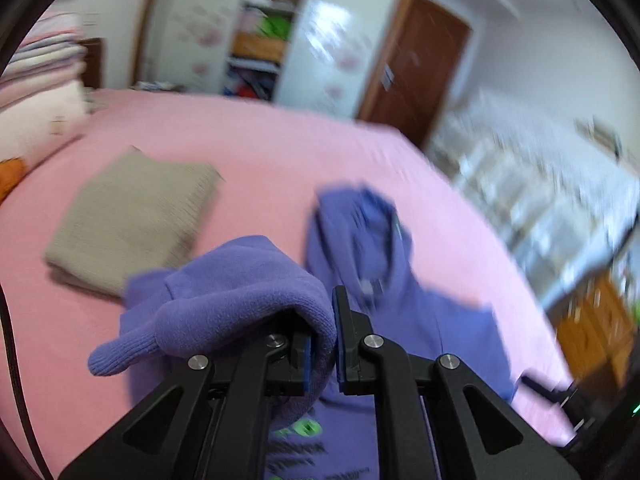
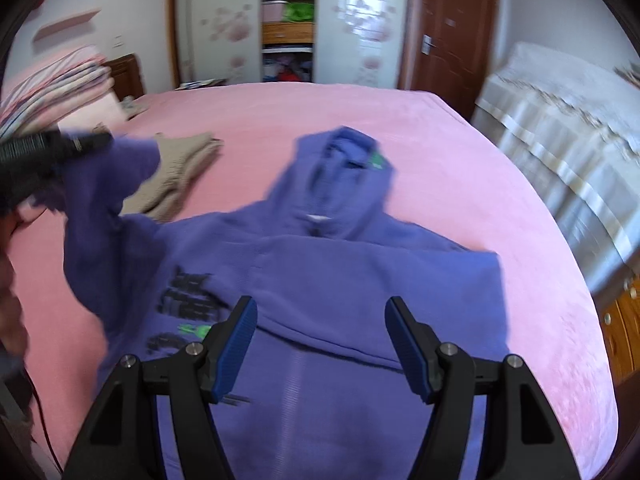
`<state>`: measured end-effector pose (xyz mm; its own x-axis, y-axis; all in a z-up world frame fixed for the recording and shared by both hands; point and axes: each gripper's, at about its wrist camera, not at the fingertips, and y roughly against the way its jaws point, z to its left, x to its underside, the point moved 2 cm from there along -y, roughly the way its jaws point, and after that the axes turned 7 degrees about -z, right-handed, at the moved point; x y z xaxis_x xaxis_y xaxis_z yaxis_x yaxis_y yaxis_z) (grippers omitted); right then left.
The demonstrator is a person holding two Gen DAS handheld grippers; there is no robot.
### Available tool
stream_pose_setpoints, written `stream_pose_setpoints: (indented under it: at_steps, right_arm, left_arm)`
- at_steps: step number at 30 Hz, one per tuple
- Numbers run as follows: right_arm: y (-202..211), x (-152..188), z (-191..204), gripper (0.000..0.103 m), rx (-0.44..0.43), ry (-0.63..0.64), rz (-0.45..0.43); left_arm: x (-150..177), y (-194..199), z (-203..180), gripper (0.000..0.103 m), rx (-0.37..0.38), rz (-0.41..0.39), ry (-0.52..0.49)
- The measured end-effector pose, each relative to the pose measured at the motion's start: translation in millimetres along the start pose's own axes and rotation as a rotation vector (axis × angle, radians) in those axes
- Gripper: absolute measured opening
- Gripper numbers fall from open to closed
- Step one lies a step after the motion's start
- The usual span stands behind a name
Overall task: Fold large clothes
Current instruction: 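Lift the cuff with the left tool, lay it across the chest, release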
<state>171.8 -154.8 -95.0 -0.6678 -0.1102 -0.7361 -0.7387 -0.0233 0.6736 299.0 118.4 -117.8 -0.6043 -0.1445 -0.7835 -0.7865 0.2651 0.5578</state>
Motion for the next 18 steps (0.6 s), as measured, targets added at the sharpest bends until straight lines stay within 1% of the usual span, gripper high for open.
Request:
stream_pose_setpoints:
  at_steps: [1,2,3,4,5,6,8,9,11,14,16,18]
  right_arm:
    - [-1,3,-11,0.067,0.011,-0.017,0.006]
    - [-1,5,-20,0.067,0.019,-0.03,0.01]
    - [-2,8,-29,0.067,0.03,-0.04,0.013]
    - [-3,11,-38,0.067,0.04,-0.049,0.017]
    - [-3,13,-46,0.067,0.049,-0.058,0.022]
    - [-3,15,-52,0.067,0.053,-0.066,0.026]
    - [-4,19,-65,0.067,0.055,-0.082,0.04]
    - [-4,21,-70,0.067,0.056,-0.086,0.041]
    - [-4,23,-76,0.067,0.058,-0.092,0.045]
    - [-5,27,-81,0.067,0.048,-0.097,0.05]
    - [-7,28,-80,0.067,0.037,-0.092,0.052]
    - [-8,28,-77,0.067,0.016,-0.081,0.053]
  left_arm:
    - [9,-16,-9,0.008,0.013,0.047,-0.029]
    - [23,-34,-21,0.01,0.02,0.112,-0.069]
    - [36,-41,-30,0.012,0.018,0.149,-0.091]
    - [49,-52,-36,0.016,0.015,0.193,-0.113]
    - [63,-65,-41,0.023,0.023,0.248,-0.121]
    - [71,-74,-44,0.026,0.032,0.285,-0.112]
    - [84,-86,-40,0.04,0.047,0.338,-0.065]
    - [93,-86,-40,0.044,0.057,0.346,-0.035]
    - [98,-81,-34,0.058,0.094,0.339,0.029]
    - [101,-68,-30,0.064,0.162,0.324,0.106]
    - [97,-58,-26,0.065,0.199,0.31,0.134]
    - [93,-49,-26,0.065,0.218,0.293,0.145]
